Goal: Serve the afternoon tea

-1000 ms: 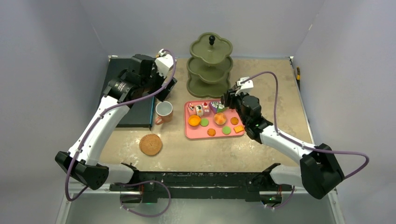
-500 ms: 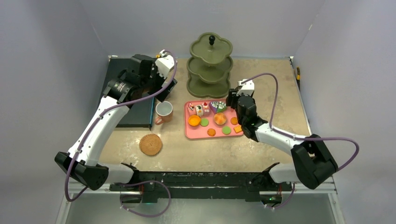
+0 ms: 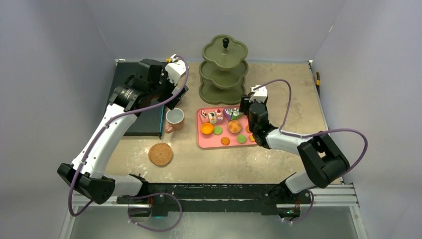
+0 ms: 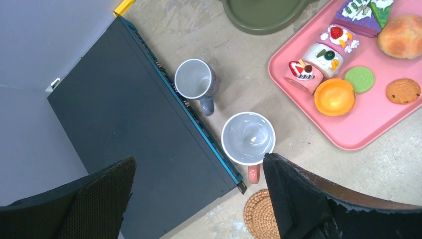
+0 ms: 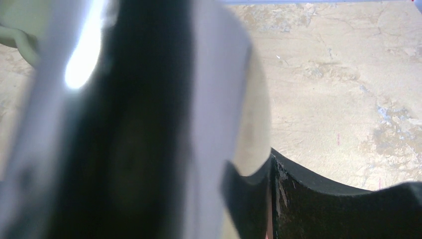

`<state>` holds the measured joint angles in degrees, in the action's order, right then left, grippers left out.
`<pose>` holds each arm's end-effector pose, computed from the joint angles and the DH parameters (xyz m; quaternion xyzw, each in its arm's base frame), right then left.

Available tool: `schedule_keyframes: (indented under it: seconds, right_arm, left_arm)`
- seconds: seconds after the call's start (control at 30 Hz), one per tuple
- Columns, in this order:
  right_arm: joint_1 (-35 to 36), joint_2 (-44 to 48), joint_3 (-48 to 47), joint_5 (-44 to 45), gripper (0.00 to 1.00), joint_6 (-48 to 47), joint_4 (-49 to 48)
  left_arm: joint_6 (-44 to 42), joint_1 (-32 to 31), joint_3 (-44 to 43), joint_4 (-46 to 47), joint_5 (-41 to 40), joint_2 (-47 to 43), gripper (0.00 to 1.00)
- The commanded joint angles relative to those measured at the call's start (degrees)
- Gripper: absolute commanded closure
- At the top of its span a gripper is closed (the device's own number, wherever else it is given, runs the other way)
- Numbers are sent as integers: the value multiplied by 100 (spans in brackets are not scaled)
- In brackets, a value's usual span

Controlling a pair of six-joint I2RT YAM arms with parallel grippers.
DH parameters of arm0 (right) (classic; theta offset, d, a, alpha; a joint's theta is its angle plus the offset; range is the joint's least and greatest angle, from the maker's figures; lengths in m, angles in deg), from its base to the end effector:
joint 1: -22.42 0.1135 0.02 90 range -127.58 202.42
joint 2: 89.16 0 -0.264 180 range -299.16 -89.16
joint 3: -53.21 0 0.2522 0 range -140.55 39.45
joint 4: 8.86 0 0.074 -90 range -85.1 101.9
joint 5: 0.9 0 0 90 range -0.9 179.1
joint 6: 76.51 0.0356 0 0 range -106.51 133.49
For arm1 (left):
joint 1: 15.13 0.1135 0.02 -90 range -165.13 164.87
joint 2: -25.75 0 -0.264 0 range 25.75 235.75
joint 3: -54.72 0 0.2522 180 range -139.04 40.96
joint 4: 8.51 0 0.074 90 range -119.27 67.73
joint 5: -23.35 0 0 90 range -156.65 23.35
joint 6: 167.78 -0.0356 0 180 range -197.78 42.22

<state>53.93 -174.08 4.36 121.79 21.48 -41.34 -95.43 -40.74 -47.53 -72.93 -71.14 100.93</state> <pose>0.2694 0.1426 0.2215 0.0461 0.7240 0.0289 0.6876 0.2393 -0.1116 0.4171 0.3140 0.8389 0.0043 0.4445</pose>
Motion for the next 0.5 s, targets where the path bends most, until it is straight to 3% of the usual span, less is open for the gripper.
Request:
schedule_keyframes:
  seconds: [0.0,0.27,0.47]
  right_arm:
    - [13,73,-67,481,37,-98,-153]
    - [13,462,95,532,37,63,161]
    - [13,138,-23,513,38,291,226]
  left_arm:
    - [-100,30,-34,69,5,-170,1]
    - [-106,27,-69,100,88,-161,1]
    - [-103,29,-93,32,115,-176,2]
